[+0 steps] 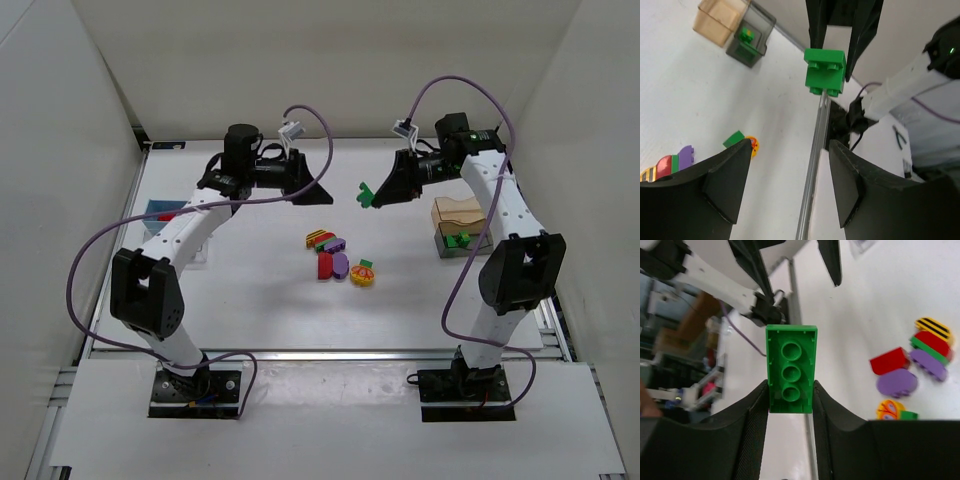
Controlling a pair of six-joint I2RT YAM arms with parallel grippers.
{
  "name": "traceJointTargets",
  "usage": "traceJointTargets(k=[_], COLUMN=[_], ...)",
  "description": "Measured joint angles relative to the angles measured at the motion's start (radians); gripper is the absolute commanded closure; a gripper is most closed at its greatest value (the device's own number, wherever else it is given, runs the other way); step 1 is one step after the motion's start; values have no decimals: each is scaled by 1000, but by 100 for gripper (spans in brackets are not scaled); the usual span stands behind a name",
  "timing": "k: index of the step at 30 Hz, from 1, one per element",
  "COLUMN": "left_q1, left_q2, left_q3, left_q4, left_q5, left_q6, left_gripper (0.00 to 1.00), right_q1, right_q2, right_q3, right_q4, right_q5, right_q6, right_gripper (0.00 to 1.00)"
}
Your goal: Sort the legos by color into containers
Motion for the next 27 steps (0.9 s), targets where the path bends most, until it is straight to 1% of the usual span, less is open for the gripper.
traceJointTargets(k=[3, 6, 11, 18, 27], left_q1=[19, 26, 26, 26, 23], left_q2=[3, 15, 60, 100, 101], left_q3=[0, 0, 10, 14, 16], left_q4=[92, 182, 306, 419, 502], left_q5=[-7, -8, 19, 68, 122], left_q6=[-111, -209, -344, -464, -517], left_gripper=[27, 27, 27, 28, 28], right_q1=[-3, -3, 2, 23, 34], right_q2=[-1, 3, 4, 5, 46], right_q3=[-27, -33, -33, -33, -33], right_q4=[140, 249, 370, 459, 505], right_q5=[-71, -124, -171, -193, -198], right_q6=[192, 340, 497, 593, 636], right_gripper=[100, 100, 100, 100, 100])
